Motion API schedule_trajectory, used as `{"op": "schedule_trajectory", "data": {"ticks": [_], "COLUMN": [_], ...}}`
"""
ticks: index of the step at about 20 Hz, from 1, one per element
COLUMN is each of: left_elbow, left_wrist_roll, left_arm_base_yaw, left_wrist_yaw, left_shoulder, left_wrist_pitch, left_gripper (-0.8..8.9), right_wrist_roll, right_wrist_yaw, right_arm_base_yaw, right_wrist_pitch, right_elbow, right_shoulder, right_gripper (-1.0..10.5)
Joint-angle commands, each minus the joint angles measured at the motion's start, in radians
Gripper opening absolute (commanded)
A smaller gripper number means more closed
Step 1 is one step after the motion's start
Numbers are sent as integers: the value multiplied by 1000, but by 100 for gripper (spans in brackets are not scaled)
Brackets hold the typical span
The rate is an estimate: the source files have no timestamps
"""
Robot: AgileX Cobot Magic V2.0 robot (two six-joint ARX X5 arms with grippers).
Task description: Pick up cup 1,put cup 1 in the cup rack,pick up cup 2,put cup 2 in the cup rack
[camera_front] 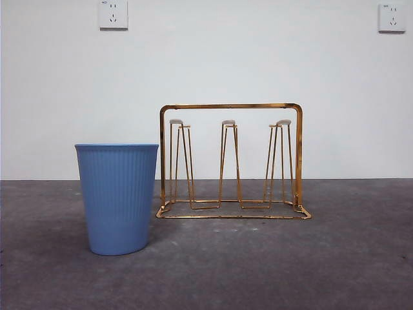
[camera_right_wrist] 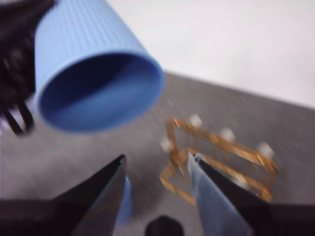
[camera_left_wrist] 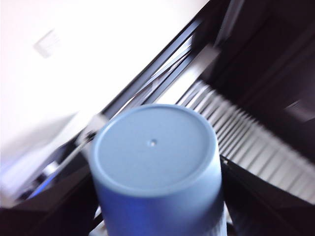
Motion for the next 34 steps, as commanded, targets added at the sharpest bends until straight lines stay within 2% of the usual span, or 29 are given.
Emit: {"op": "schedule_trajectory", "data": {"ticks": [1,5,8,10,13,16,22,26,34], "left_elbow": [42,140,209,243,281,297,352,409,420], "left_wrist_roll": [181,439,606,695,778,824,842,889,893], "left_arm_base_yaw": [0,-43,-89,-109,-142,-163,-164,-163,-153], "left_wrist_yaw": [-16,-151,-245,-294,-357,-413,-475,-522,-570], "left_shoulder": [1,11,33,51,93,153,333,436,542], "left_wrist_pitch": [-146,-433,-541,-579,-611,-610,-604,-604,-584], "left_gripper": [-8,-8,-8,-8,-8,-8,-8,-8,-8], "right_wrist_roll": [-33,-32,-28,-27,-21,-20,-3,-2,-6], "right_wrist_yaw": [53,100,131,148,172,188,186,185,185], "right_arm_base_yaw": [-2,-2,-2,-2,-2,-2,-2,-2,-2], "right_wrist_pitch": [-112,-232,-300,-341,-411,-484,-632,-634,-634], "right_elbow": [-6,-6,-6,-6,-6,-6,-6,-6,-6], "right_shoulder": [-31,-82,-116,-132,-153,-168,-171,-175,-175], "right_gripper": [220,220,220,220,218,216,216,216,216]}}
